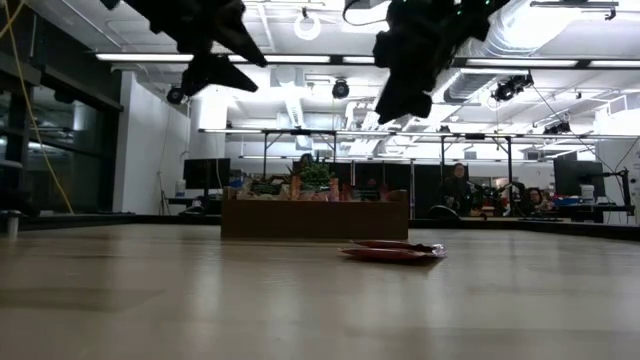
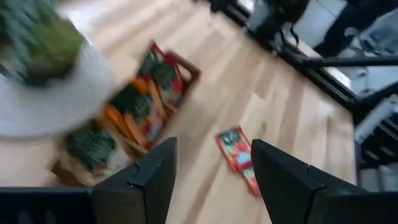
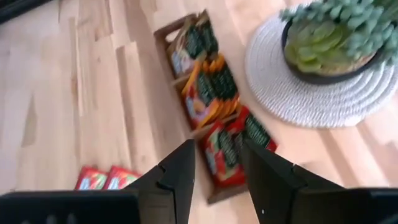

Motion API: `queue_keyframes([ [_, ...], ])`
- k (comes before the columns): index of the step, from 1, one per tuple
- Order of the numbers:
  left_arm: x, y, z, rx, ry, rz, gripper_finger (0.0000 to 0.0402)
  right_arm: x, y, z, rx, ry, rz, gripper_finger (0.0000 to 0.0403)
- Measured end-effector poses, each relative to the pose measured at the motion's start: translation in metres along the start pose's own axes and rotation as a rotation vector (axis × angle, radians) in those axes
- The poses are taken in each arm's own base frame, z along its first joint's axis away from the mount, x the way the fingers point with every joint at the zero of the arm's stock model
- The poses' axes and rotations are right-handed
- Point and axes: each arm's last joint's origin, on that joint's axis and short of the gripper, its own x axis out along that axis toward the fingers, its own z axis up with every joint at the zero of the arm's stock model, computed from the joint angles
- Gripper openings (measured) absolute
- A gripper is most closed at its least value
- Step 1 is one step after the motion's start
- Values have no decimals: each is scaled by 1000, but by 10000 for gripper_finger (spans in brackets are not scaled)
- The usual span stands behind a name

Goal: Pick & Place Tea
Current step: Put the top red tea bag into the right section of the wooden organizer

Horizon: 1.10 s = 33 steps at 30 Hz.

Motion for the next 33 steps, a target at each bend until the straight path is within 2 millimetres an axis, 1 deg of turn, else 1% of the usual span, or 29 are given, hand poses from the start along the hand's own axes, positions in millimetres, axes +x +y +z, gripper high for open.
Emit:
queue_keyframes([
  [4, 21, -7, -6, -70, 64, -67, 204, -6, 12, -8, -1, 62, 10, 129],
  [7, 37, -14, -15, -110, 110, -105, 203, -3, 21, -15, -15, 114, -1, 129],
  [11, 57, -27, -29, -136, 141, -144, 193, 15, 32, -32, -10, 119, 19, 129],
  [17, 86, -43, -50, -191, 149, -180, 173, 47, 41, -75, 63, 147, 67, 128],
  [20, 102, -49, -62, -207, 150, -189, 165, 57, 46, -95, 84, 156, 89, 128],
  [23, 117, -56, -73, -209, 162, -200, 160, 63, 53, -110, 75, 174, 110, 128],
  [26, 133, -62, -81, -212, 204, -194, 154, 66, 59, -120, 55, 193, 124, 128],
  [29, 149, -71, -84, -202, 242, -195, 143, 67, 65, -125, 26, 204, 127, 128],
  [31, 157, -75, -84, -179, 275, -160, 130, 67, 68, -126, 1, 205, 129, 128],
  [33, 166, -82, -80, -150, 300, -135, 111, 65, 69, -127, -8, 206, 121, 128],
])
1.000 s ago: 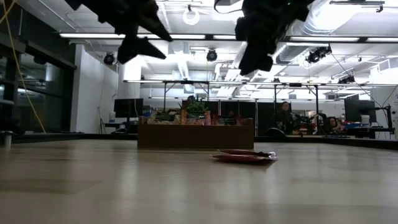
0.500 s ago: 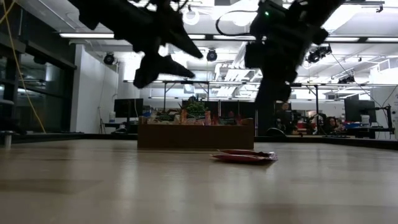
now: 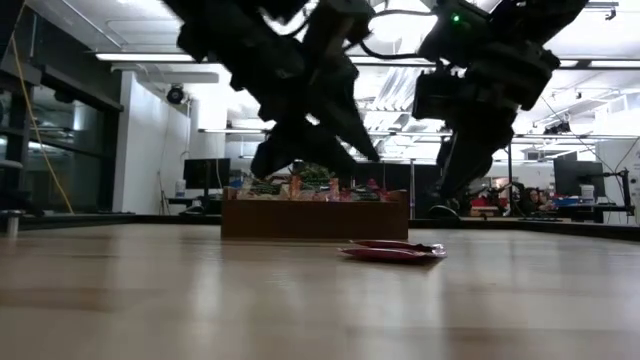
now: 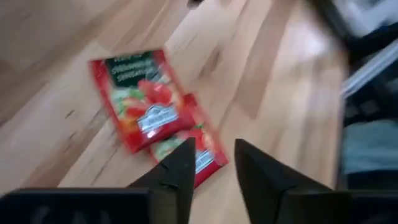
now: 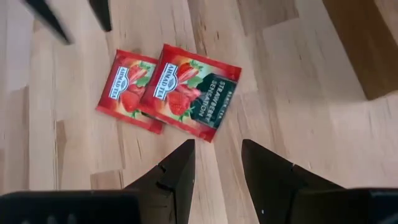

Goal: Pick & Place Tea
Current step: Put the top red tea bag into the right section of the wooden organizer

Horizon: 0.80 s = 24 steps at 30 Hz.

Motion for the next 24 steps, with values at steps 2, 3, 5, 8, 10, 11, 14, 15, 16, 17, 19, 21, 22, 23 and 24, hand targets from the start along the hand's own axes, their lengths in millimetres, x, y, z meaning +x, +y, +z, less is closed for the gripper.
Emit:
queue_keyframes([
  [2, 4, -4, 3, 24, 61, 71, 86, -3, 0, -2, 1, 11, -13, 128],
  [3, 6, -7, 6, 35, 84, 104, 72, -6, 0, -3, 3, 20, -26, 128],
  [5, 10, -12, 12, 50, 121, 159, 46, -12, -1, -6, 0, 37, -55, 128],
  [8, 17, -20, 20, 79, 134, 207, 11, -21, 0, -7, -15, 24, -108, 128],
  [10, 25, -24, 24, 83, 122, 213, 4, -25, 0, -7, -23, 3, -119, 128],
  [11, 26, -23, 23, 84, 132, 231, 6, -25, 0, -7, -29, -14, -116, 128],
  [14, 40, -25, 25, 69, 121, 221, 5, -20, -4, -19, -3, -50, -95, 128],
  [15, 42, -23, 23, 61, 137, 238, 3, -17, -7, -25, 15, -61, -87, 128],
  [16, 44, -21, 21, 50, 145, 249, 2, -15, -9, -31, 36, -74, -82, 128],
  [17, 47, -20, 21, 39, 143, 250, 2, -13, -12, -37, 60, -88, -74, 128],
  [19, 53, -20, 20, 17, 131, 247, 2, -10, -15, -45, 106, -117, -50, 128],
  [21, 55, -16, 17, 15, 140, 277, 1, -8, -17, -52, 135, -142, -15, 128],
  [22, 55, -14, 16, 16, 140, 293, 1, -8, -17, -54, 143, -149, 2, 128],
  [23, 55, -15, 17, 18, 135, 290, 1, -7, -17, -55, 150, -157, 17, 128],
  [24, 55, -15, 17, 21, 134, 291, 1, -7, -16, -56, 150, -161, 25, 128],
])
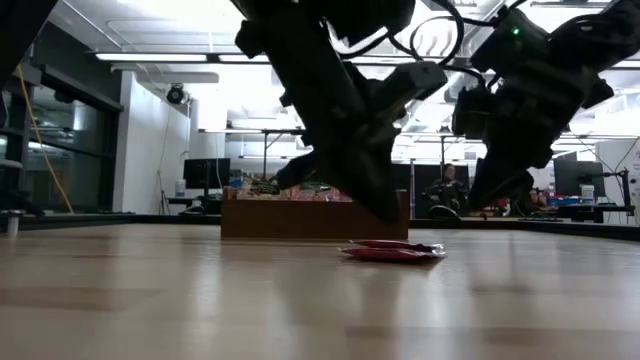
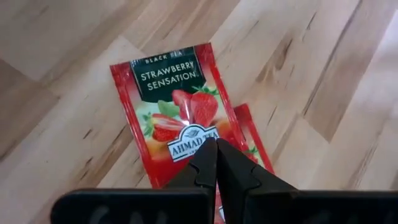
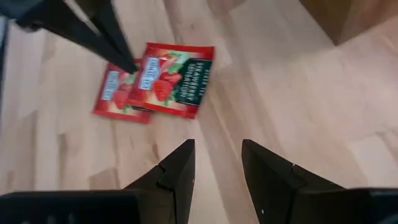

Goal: Pick & Place Tea
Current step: Put the top red tea bag into the right section of the wooden organizer

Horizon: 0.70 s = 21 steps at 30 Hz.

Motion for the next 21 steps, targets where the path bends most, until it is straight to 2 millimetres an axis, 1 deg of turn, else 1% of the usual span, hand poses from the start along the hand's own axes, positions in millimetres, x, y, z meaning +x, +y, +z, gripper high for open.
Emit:
queue_keyframes([
  [1, 0, 0, 0, 4, 4, 5, 1, 0, 1, 0, -3, -5, 10, 128],
  [4, 12, 5, -6, 9, 31, 41, 1, 1, 6, 2, -34, -31, 54, 128],
  [6, 10, 6, -6, 13, 42, 59, 0, 0, 12, 5, -60, -72, 108, 128],
  [8, 19, 8, -10, 12, 55, 71, 0, 0, 15, 8, -59, -104, 135, 128],
  [9, 24, 10, -12, 6, 63, 77, 0, 0, 16, 8, -41, -111, 131, 128],
  [15, 29, 11, -14, 5, 91, 70, 0, 2, 12, 10, 99, -121, 99, 128],
  [17, 34, 12, -16, 3, 89, 70, 0, 3, 11, 10, 152, -111, 100, 128],
  [21, 36, 13, -16, 0, 83, 75, 0, 12, 7, 6, 247, -78, 84, 129],
])
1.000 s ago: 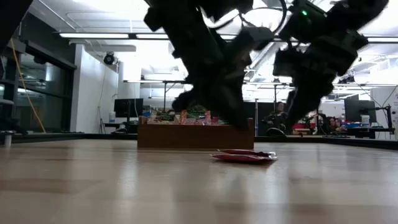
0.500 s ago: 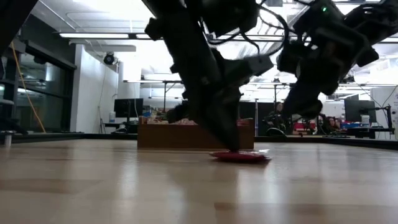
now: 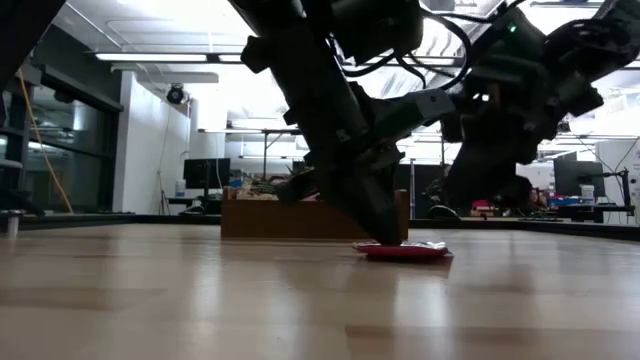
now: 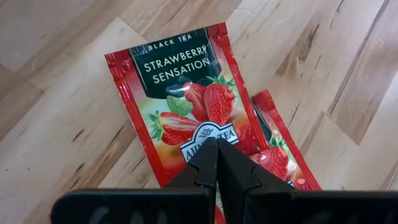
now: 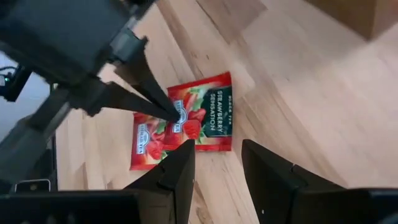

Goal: Pick & Place Tea
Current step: Put the top red tea bag into the right section of the wooden organizer

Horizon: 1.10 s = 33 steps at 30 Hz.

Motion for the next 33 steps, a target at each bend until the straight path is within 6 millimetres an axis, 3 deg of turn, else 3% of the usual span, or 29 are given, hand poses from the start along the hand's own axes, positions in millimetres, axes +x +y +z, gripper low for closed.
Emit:
queue_keyframes([
  [10, 0, 0, 0, 17, 2, 0, 0, 28, -16, -10, 150, 82, -30, 130],
  [16, 1, 0, -1, 24, 3, -4, 0, 41, -17, -10, 161, 72, 23, 162],
  [23, 1, 0, 0, 41, 0, -9, 0, 45, -19, -12, 188, 79, 13, 203],
  [33, 2, -3, 2, 101, -28, -43, 0, 46, -18, -14, 227, 124, 43, 204],
])
